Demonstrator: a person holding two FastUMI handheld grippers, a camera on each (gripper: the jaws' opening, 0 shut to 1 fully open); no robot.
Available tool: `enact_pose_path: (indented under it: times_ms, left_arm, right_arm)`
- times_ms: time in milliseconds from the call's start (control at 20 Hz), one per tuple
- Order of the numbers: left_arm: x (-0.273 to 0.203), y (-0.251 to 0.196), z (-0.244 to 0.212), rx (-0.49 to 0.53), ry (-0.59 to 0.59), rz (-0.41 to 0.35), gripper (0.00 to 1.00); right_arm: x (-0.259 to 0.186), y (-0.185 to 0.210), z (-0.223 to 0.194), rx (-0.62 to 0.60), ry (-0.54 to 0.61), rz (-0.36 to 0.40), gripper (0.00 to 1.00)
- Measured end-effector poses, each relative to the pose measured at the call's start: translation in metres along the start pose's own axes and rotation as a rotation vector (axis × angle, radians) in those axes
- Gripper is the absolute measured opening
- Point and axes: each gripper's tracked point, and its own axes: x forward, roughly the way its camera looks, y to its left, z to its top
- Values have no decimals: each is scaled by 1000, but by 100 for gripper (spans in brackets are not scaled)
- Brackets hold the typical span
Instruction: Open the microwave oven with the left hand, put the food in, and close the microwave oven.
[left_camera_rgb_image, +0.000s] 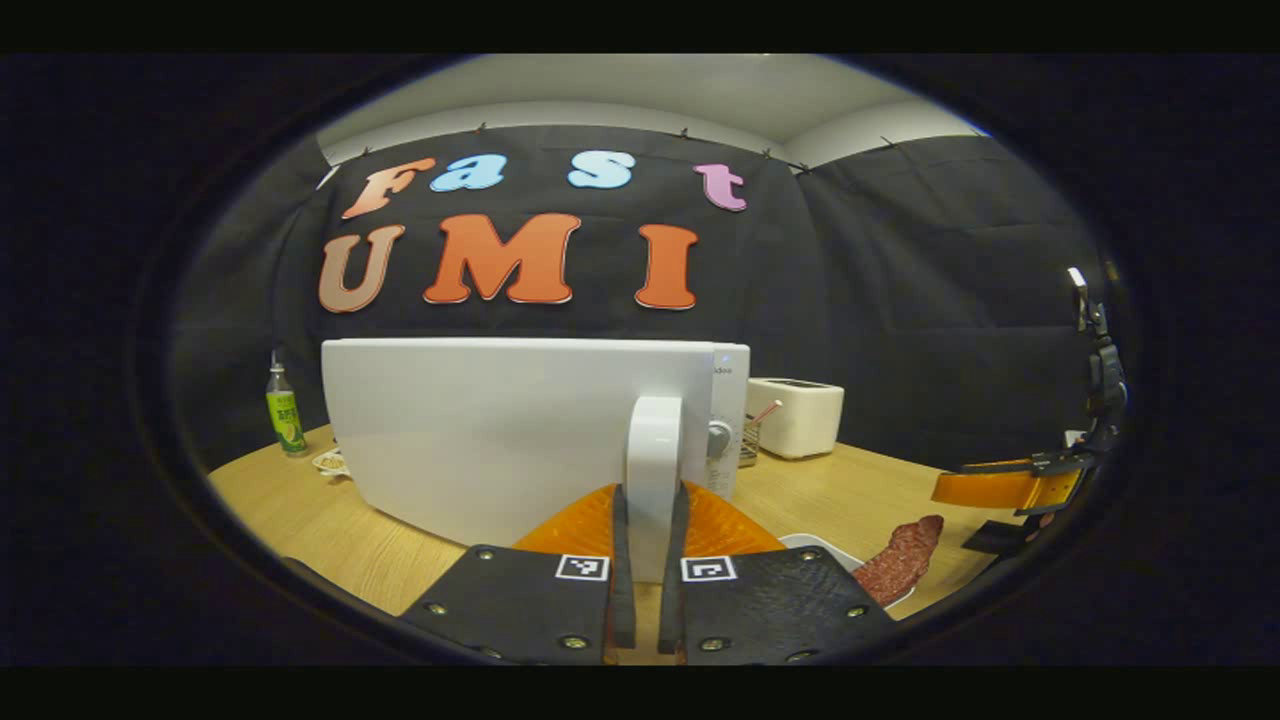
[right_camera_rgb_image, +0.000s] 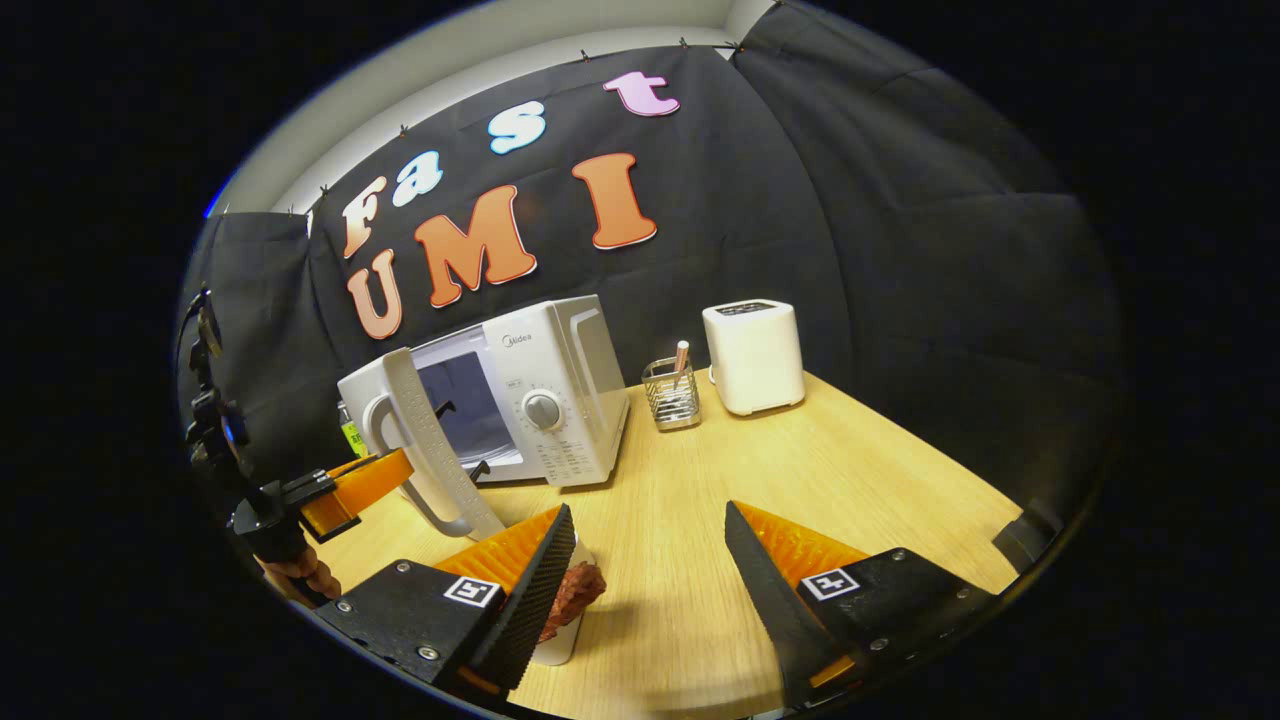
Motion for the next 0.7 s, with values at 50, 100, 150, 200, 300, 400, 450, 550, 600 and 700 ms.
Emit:
enact_pose_path:
  times_ms: [50, 100, 150, 200, 300, 400, 450, 550, 600, 700]
  left_arm:
    - [-12, 3, 0, 12, -7, -5, 11]
    - [-24, 7, 0, 17, -16, -6, 11]
    - [-35, 12, 1, 17, -21, -6, 11]
    - [-47, 18, 0, 13, -27, -4, 11]
    - [-67, 27, 0, 12, -37, -2, 11]
    - [-85, 40, 0, 19, -38, 10, 8]
    - [-93, 47, 2, 21, -40, 23, 11]
    - [-112, 61, 2, 34, -47, 47, 11]
    - [-121, 70, 2, 41, -54, 61, 12]
    - [-137, 88, 2, 55, -71, 89, 11]
  right_arm:
    - [1, 4, -4, 6, 14, 8, 94]
    - [1, 7, -10, 11, 30, 16, 93]
    - [1, 10, -15, 13, 47, 21, 93]
    - [1, 13, -17, 13, 59, 24, 93]
    - [2, 16, -19, 21, 68, 17, 93]
    - [3, 17, -24, 58, 86, 11, 93]
    - [4, 19, -27, 82, 101, 15, 93]
    - [6, 23, -35, 122, 126, 21, 93]
    - [7, 25, -39, 136, 136, 17, 93]
    - [9, 28, -44, 161, 149, 11, 88]
